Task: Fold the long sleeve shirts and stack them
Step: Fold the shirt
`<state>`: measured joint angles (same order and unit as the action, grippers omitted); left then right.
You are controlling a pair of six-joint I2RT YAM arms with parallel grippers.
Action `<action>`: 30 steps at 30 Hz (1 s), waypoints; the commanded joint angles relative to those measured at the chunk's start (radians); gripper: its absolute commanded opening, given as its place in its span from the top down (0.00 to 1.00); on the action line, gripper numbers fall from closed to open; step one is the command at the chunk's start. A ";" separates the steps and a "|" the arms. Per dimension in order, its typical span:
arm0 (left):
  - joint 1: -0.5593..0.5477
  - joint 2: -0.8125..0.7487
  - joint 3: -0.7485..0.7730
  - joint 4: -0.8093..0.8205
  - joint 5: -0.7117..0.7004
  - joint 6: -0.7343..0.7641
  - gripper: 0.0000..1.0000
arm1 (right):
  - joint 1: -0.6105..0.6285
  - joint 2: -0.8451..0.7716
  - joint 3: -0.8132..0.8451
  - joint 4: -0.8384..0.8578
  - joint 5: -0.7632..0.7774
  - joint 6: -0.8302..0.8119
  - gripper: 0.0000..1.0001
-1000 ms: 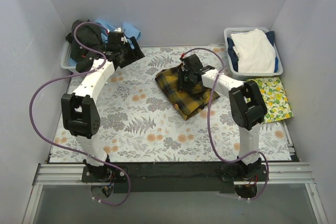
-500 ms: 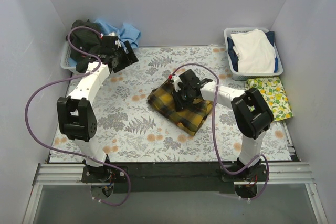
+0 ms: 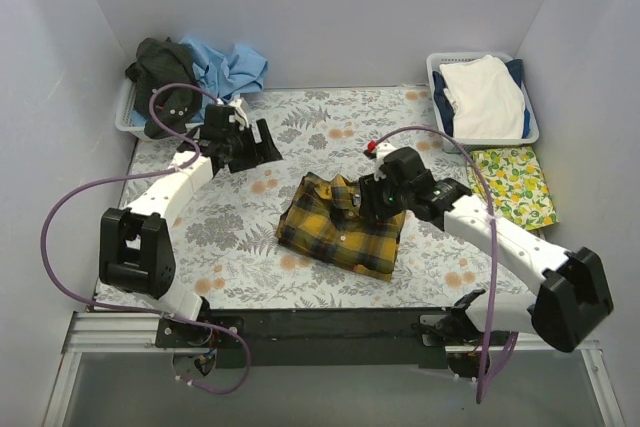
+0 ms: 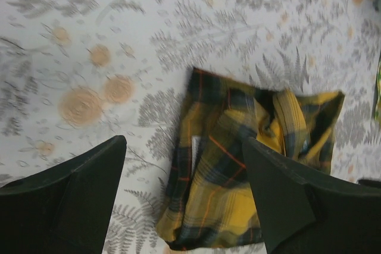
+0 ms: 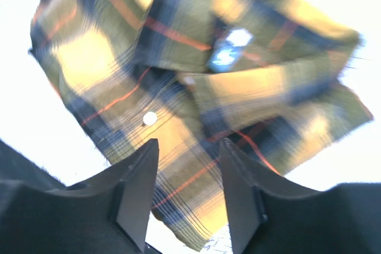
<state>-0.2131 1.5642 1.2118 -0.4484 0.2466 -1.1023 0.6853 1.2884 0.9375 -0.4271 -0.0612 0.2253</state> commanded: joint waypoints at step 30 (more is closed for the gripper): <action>-0.253 0.287 0.034 0.280 0.036 -0.007 0.34 | -0.208 0.187 -0.035 0.131 0.018 0.276 0.52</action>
<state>-0.4618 1.8576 1.1728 -0.2344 0.2810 -1.0775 0.4919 1.4776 0.9241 -0.3115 -0.0303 0.4770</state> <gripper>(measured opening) 0.688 0.481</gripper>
